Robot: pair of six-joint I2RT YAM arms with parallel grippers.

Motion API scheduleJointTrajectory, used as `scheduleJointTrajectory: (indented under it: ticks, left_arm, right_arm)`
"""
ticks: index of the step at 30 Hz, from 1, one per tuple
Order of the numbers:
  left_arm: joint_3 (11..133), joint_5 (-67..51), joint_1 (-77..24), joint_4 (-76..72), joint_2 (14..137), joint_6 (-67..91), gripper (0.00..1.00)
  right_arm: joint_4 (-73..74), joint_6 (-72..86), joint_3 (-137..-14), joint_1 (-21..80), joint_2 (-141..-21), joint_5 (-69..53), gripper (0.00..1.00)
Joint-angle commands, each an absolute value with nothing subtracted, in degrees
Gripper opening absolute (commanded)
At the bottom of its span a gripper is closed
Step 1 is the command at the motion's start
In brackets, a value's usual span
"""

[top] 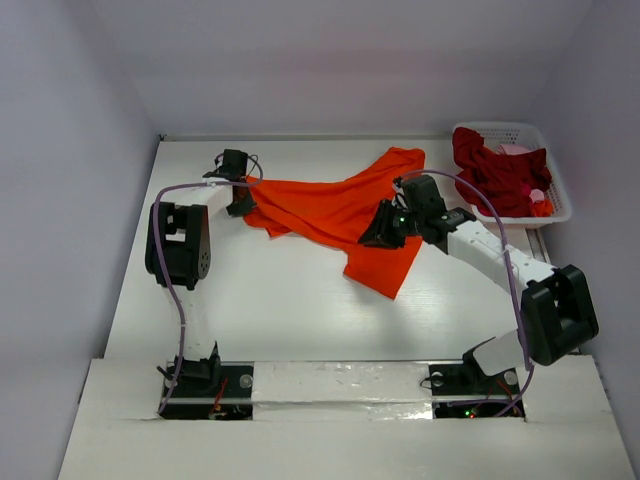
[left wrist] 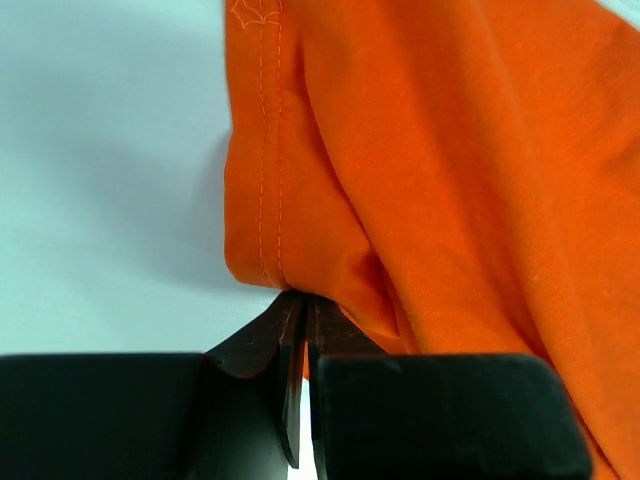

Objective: Fold and stack the t-shirts
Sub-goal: Flatten out the tshirt

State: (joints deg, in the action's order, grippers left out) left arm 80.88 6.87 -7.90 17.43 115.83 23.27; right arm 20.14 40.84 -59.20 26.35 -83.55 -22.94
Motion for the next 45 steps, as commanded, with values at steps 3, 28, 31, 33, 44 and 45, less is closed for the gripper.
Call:
scheduleJointTrajectory:
  ticks: [3, 28, 31, 33, 44, 45]
  left_arm:
    - [84.02, 6.94, -8.09, 21.00, 116.28, 23.91, 0.00]
    - [87.71, 4.31, -8.61, 22.94, 116.28, 23.47, 0.00]
    - [87.71, 4.22, -8.61, 22.85, 116.54, 23.64, 0.00]
    - [87.71, 4.39, -8.61, 22.85, 116.37, 23.73, 0.00]
    - [88.51, 5.36, -9.14, 23.64, 116.02, 23.47, 0.00]
    - [88.68, 5.36, -9.14, 23.73, 115.93, 23.47, 0.00]
  right_arm:
    - [24.86, 39.29, -60.12, 26.81, -82.88, -20.22, 0.25]
    - [23.47, 46.05, -40.43, 29.27, -81.21, -7.38, 0.70]
    - [23.47, 46.23, -40.96, 29.27, -79.55, -7.38, 0.69]
    - [23.47, 46.14, -41.04, 29.27, -79.02, -7.21, 0.69]
    - [21.36, 45.88, -42.36, 29.27, -81.73, -7.56, 0.51]
    - [21.36, 45.88, -42.62, 29.27, -82.00, -7.56, 0.51]
